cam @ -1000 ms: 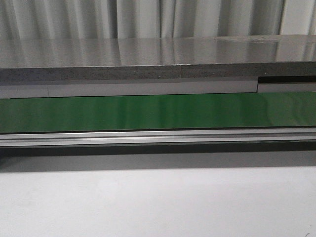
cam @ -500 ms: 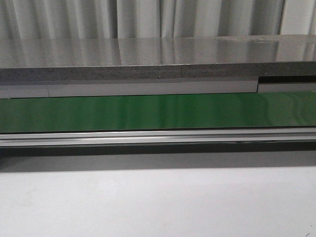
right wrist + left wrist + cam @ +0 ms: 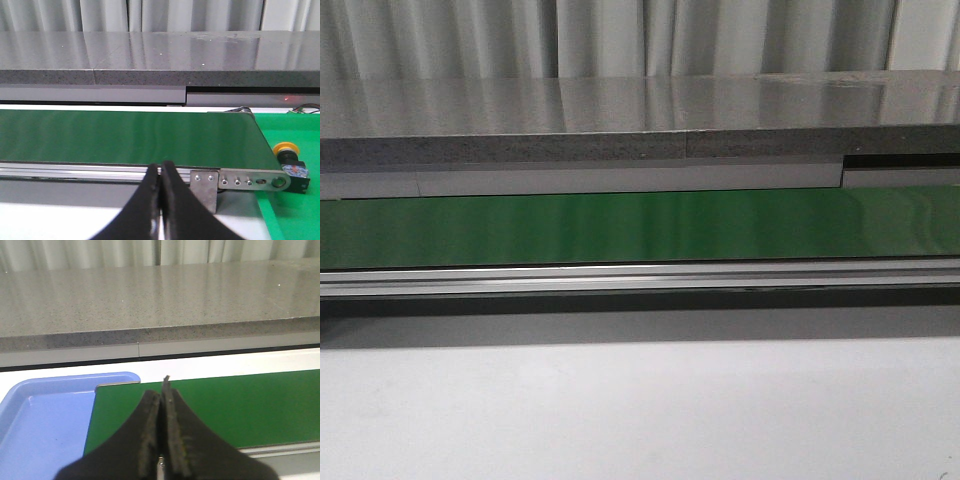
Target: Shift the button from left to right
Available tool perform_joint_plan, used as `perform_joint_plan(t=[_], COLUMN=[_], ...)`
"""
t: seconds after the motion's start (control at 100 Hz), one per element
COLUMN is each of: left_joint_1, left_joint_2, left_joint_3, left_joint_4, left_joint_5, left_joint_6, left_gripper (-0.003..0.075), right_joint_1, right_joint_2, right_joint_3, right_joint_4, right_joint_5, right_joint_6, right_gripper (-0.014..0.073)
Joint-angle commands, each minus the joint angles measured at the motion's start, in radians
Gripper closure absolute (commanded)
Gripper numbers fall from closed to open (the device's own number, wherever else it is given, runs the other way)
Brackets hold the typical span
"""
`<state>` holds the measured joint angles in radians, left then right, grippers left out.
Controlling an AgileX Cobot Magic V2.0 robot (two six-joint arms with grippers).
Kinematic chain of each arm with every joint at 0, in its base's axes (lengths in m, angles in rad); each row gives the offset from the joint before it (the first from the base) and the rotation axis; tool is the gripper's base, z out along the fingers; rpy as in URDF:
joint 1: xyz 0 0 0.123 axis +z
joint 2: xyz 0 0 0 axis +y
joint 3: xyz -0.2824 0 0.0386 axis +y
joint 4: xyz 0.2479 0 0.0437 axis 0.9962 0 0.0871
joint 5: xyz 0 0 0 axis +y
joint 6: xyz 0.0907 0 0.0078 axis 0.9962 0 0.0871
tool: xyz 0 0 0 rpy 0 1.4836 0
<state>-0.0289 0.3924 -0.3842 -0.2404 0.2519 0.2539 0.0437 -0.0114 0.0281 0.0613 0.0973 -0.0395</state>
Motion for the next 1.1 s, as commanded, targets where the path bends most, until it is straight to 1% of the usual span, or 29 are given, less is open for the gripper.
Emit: perform_joint_plan(t=[0.0, 0.85, 0.95, 1.01, 1.09], left_joint_1=[-0.004, -0.004, -0.004, -0.004, -0.004], left_joint_2=[0.005, 0.005, 0.005, -0.001, -0.032], left_joint_3=[-0.030, -0.028, -0.004, 0.025, 0.078], left_joint_4=[-0.012, -0.008, 0.010, 0.027, 0.069], left_joint_5=[-0.080, -0.080, -0.125, -0.182, -0.241], left_joint_6=[-0.004, -0.004, -0.004, -0.007, -0.043], left_gripper=[0.0740, 0.0740, 0.0740, 0.0740, 0.0740], right_joint_1=[0.002, 0.002, 0.002, 0.002, 0.002], right_joint_2=[-0.021, -0.021, -0.021, -0.021, -0.021], right_joint_3=[-0.015, -0.015, -0.015, -0.015, -0.015], right_joint_4=[-0.012, -0.012, -0.012, -0.012, -0.012], right_joint_5=[-0.084, -0.084, -0.084, -0.084, -0.084], right_joint_6=[0.001, 0.001, 0.001, 0.001, 0.001], right_gripper=[0.0662, 0.0662, 0.0662, 0.0662, 0.0662])
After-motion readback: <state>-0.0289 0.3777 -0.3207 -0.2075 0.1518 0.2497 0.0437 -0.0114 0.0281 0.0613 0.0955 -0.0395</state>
